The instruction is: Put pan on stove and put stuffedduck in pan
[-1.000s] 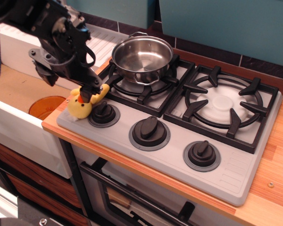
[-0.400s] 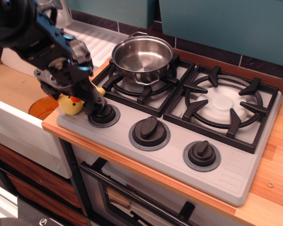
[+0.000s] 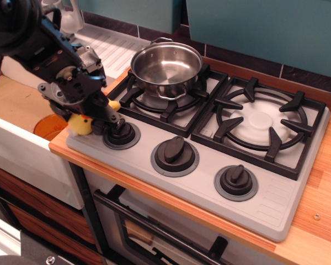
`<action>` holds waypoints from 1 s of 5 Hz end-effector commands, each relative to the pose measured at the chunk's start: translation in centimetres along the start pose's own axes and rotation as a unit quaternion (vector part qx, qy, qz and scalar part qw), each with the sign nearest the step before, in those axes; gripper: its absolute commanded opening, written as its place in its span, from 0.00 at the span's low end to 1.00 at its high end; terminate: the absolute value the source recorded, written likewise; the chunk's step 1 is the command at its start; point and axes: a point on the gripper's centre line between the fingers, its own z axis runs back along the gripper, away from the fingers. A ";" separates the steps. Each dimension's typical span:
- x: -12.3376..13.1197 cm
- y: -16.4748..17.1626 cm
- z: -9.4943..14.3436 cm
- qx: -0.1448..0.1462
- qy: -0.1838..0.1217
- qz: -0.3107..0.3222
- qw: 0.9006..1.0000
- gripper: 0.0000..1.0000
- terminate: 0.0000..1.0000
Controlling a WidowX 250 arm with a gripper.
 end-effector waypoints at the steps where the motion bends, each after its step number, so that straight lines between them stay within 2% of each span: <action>1: 2.1 1.3 1.2 -0.021 0.013 -0.026 0.999 0.00 0.00; 2: 3.0 2.2 2.6 -0.007 0.016 -0.029 0.999 0.00 0.00; 3: 4.2 3.6 5.1 -0.004 0.023 -0.034 0.999 0.00 0.00; 4: 6.0 5.1 8.1 0.016 0.033 -0.042 0.998 0.00 0.00; 5: 7.7 5.1 9.5 0.022 0.037 -0.047 0.998 0.00 0.00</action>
